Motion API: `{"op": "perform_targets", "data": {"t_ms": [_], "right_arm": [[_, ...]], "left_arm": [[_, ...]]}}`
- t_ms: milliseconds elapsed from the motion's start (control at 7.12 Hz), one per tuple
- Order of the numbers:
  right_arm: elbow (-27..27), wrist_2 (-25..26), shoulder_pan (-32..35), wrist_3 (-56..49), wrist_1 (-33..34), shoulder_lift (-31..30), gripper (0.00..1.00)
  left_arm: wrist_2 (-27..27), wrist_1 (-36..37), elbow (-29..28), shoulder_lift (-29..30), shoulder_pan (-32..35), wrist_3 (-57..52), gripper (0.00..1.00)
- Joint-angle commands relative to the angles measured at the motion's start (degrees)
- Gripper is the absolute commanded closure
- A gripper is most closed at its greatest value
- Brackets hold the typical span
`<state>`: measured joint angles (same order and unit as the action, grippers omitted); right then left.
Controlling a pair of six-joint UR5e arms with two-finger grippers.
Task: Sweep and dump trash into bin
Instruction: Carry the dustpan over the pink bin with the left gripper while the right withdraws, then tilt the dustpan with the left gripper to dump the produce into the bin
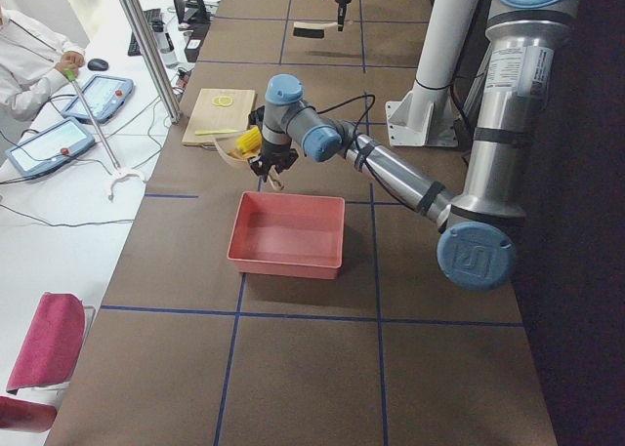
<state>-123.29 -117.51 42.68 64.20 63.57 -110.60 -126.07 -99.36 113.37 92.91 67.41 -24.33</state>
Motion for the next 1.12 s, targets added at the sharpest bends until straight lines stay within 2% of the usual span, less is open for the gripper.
{"op": "perform_targets", "data": {"t_ms": [0, 140, 421, 842, 982], "right_arm": [[2.3, -0.5, 0.7, -0.2, -4.4, -2.4, 1.00], [2.7, -0.4, 0.7, -0.1, -6.2, -3.6, 1.00], [3.8, -0.3, 0.6, -0.1, -7.4, -3.9, 1.00], [4.1, 0.0, 0.6, 0.0, -7.5, -3.4, 1.00], [4.0, 0.1, 0.6, 0.0, -7.5, -3.3, 1.00]], "left_arm": [[-7.3, -0.1, -5.3, -5.0, 10.2, -9.8, 1.00], [-9.0, -0.1, -8.1, -5.4, 12.5, -15.4, 1.00], [-6.4, 0.1, -10.4, -7.2, 18.3, -27.6, 1.00], [15.4, 1.2, -8.7, -6.7, 17.8, -49.5, 1.00], [19.2, 2.1, -6.7, -6.9, 16.5, -51.8, 1.00]]}}
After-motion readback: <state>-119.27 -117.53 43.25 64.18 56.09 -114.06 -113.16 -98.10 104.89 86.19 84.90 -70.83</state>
